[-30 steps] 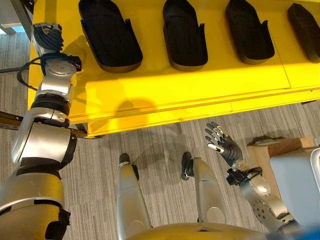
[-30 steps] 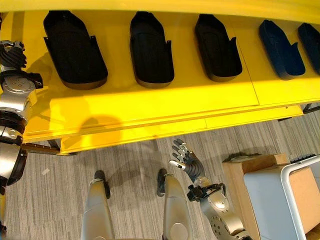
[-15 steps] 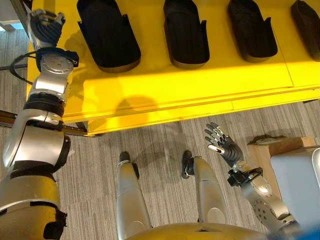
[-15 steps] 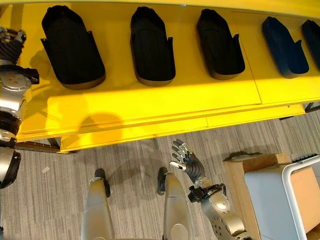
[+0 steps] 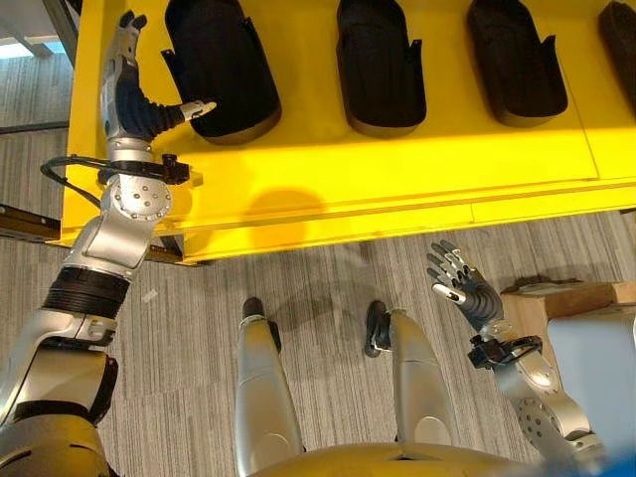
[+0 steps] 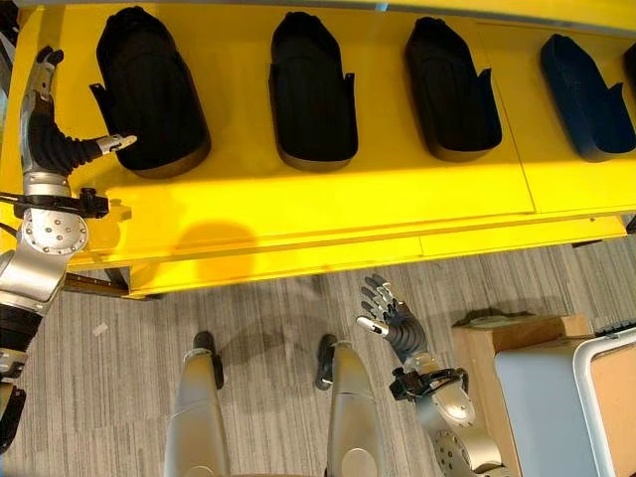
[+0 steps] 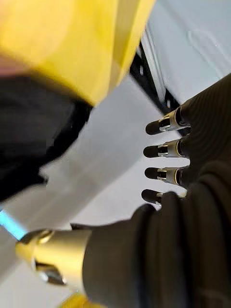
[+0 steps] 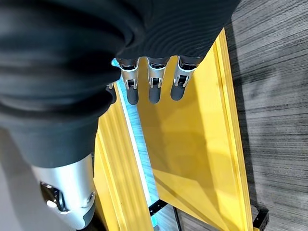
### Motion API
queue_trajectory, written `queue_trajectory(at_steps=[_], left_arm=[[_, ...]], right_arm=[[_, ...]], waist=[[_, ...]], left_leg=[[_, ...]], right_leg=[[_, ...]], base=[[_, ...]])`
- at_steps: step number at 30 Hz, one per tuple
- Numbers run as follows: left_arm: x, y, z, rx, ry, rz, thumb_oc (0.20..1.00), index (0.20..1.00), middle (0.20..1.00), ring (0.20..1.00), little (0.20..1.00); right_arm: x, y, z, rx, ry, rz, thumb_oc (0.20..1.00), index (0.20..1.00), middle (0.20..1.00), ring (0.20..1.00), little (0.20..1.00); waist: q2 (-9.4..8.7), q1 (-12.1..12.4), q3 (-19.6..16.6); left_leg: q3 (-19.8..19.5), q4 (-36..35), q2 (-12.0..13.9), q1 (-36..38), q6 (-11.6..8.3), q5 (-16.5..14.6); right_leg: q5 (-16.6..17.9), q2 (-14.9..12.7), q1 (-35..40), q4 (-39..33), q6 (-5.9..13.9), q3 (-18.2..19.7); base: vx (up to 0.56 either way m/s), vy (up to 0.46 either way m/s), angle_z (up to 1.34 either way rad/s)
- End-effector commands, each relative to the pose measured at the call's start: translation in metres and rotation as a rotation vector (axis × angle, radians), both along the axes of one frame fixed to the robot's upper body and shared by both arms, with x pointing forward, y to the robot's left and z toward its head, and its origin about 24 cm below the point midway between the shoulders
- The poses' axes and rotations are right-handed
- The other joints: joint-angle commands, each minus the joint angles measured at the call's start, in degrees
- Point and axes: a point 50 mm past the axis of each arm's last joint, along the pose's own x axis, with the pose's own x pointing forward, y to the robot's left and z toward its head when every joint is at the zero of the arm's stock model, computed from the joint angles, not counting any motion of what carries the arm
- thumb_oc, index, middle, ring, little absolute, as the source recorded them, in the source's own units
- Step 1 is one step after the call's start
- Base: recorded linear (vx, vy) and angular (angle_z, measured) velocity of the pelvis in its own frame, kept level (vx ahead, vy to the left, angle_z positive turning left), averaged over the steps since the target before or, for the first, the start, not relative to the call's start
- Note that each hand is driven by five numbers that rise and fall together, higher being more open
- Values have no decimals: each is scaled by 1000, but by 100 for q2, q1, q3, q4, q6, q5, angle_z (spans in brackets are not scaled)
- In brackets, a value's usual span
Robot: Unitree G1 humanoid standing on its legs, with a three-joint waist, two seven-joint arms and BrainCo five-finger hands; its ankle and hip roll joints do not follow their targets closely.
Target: Move parts from the plastic box to the shelf.
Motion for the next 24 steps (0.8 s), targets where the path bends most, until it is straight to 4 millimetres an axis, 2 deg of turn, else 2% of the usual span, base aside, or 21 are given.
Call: queue_trajectory(at_steps=[1,10,17,24], left_arm=[[-8,-22,16,75,-95,-104,1000,1000,1000,1000,1000],[-10,-60,7,47,-88,-282,1000,1000,1000,1000,1000],[-2,-99,-3,34,-40,-413,1000,1000,1000,1000,1000],[7,-120,-8,-25,-8,-464,1000,1000,1000,1000,1000]], right_arm=[[-3,-8,17,-14,-87,1,1000,1000,1000,1000,1000],[-5,-9,18,-29,-88,-3,1000,1000,1000,1000,1000],[-4,-7,20,-35,-93,4,1000,1000,1000,1000,1000],[-4,-4,21,-32,-91,12,1000,1000,1000,1000,1000]], waist=[[146,-24,-199],[141,-62,-147],[132,-123,-132],[112,-169,-158]], left_leg=[[228,-310,202,205,205,271],[236,-354,200,271,198,290],[253,-363,218,324,196,302],[261,-376,234,333,190,315]], right_leg=[[808,-175,162,-859,333,258],[843,-143,192,-886,321,288],[875,-129,199,-891,314,306],[896,-101,186,-895,314,323]], base=[[0,0,0],[-2,-3,-1],[-10,-6,-3],[0,0,0]])
